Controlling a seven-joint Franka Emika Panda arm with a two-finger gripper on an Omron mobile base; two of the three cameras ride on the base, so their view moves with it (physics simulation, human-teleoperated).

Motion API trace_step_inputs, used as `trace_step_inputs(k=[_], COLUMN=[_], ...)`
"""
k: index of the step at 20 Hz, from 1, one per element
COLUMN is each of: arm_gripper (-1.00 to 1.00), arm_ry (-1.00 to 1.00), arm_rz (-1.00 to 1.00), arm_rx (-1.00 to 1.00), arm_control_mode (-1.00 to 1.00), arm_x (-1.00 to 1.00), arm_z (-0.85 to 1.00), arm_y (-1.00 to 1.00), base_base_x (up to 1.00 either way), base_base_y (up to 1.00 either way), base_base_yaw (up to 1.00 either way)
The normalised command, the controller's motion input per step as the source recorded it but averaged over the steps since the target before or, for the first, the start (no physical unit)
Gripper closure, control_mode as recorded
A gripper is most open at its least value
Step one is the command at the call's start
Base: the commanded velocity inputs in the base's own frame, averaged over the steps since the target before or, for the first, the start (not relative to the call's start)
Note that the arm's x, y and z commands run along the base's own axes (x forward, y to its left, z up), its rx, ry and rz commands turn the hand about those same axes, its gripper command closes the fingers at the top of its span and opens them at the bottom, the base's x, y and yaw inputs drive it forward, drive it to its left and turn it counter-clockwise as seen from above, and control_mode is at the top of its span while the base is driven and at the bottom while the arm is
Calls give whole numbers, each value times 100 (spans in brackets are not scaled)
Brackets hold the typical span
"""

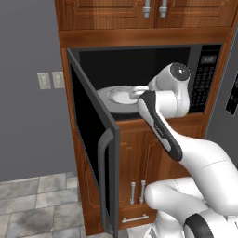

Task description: Transport the chicken drumstick from the fridge to the microwave and turn on the microwave.

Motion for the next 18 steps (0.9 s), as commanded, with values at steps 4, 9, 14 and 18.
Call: trace_step_inputs(k=[4, 9, 14, 18], arm_gripper=[100, 100, 100, 100], arm_ry=[-3, 0, 1, 5], arm_rz=[0, 0, 0, 0], arm_rx=[0, 0, 0, 0], arm_control_mode=[-100, -100, -100, -100], arm_x=[41, 42, 48, 46], arm_z=[-18, -8, 0, -1], arm_y=[1, 1, 0, 3], base_base_x=[0, 0, 0, 0], base_base_y=[0, 0, 0, 0], base_base_yaw=[0, 0, 0, 0])
